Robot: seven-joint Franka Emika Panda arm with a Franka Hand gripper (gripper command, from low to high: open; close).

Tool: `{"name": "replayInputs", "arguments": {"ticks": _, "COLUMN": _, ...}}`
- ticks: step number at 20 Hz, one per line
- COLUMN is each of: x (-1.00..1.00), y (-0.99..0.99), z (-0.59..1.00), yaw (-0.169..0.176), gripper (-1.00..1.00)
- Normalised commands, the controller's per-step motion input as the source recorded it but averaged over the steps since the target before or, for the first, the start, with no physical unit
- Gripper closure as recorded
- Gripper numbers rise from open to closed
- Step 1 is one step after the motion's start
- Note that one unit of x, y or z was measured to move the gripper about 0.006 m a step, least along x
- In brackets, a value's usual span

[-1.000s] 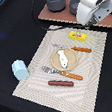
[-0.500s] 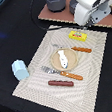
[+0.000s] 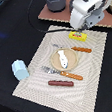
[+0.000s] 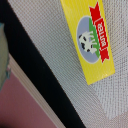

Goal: Interact with the objects in diverse but meaningful ways.

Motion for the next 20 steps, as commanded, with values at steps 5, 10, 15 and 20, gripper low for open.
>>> {"name": "replayInputs", "arguments": {"ticks": 5, "x": -0.63, "y": 0.0, "z": -0.47, "yaw": 0.058, "gripper": -1.0}}
{"name": "replayInputs", "arguments": {"ticks": 10, "x": -0.53, "y": -0.05, "z": -0.47, "yaw": 0.088, "gripper": -1.0}}
{"name": "replayInputs", "arguments": {"ticks": 15, "x": -0.42, "y": -0.04, "z": -0.36, "yaw": 0.057, "gripper": -1.0}}
{"name": "replayInputs", "arguments": {"ticks": 20, "x": -0.33, "y": -0.05, "z": -0.3, "yaw": 0.044, "gripper": -1.0}}
